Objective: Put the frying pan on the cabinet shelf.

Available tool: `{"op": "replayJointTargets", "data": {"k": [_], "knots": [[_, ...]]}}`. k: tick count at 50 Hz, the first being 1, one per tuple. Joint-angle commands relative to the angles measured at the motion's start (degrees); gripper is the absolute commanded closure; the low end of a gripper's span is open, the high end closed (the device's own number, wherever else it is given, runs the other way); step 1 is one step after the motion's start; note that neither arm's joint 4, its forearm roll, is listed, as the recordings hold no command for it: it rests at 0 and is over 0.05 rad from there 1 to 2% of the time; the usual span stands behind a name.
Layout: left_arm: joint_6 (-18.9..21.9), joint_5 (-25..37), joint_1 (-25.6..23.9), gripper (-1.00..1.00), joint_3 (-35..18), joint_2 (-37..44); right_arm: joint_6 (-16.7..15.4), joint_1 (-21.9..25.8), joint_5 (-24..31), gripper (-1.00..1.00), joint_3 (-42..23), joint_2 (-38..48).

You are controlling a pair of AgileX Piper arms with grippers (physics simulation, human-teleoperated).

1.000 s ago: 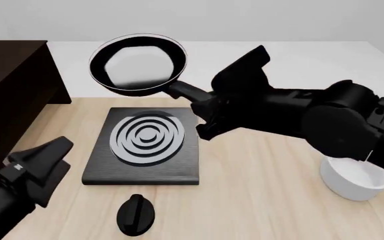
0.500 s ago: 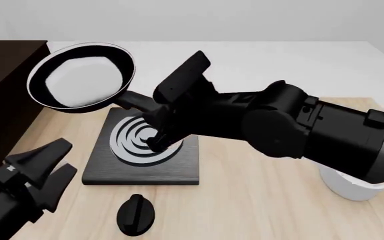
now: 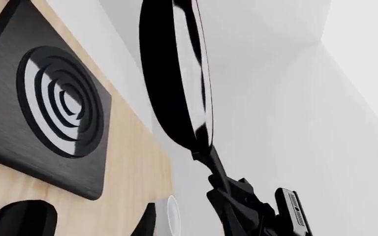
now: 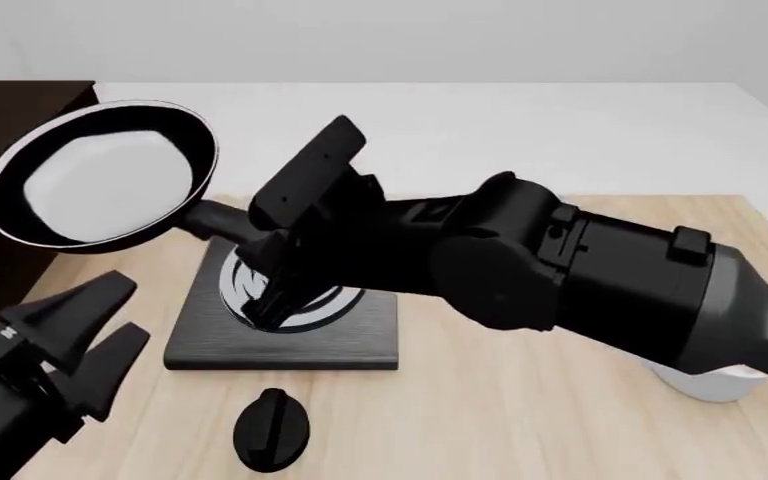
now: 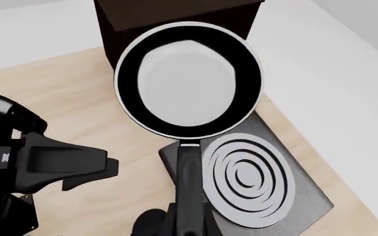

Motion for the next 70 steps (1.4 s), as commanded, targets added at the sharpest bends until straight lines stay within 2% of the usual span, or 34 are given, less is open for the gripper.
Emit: {"op": "replayJointTargets", "data": {"k": [1, 8, 15, 43, 70], "knots": [[0.0, -0.2, 0.7, -1.00, 0.0, 0.1, 0.0, 1.9, -1.5, 1.00, -1.2, 0.2], [0.0, -0.5, 1.3, -1.00, 0.1, 0.4, 1.0, 3.0, -2.0, 1.00, -0.7, 0.2], [0.3, -0.7, 1.2, -1.00, 0.2, 0.8, 0.7, 4.7, -2.0, 1.00, -0.7, 0.8], [-0.5, -0.8, 1.4, -1.00, 0.4, 0.7, 0.4, 5.5, -3.5, 1.00, 0.9, 0.7], [-1.4, -2.8, 1.2, -1.00, 1.8, 1.7, 1.2, 8.9, -4.7, 1.00, 1.3, 1.4]]}}
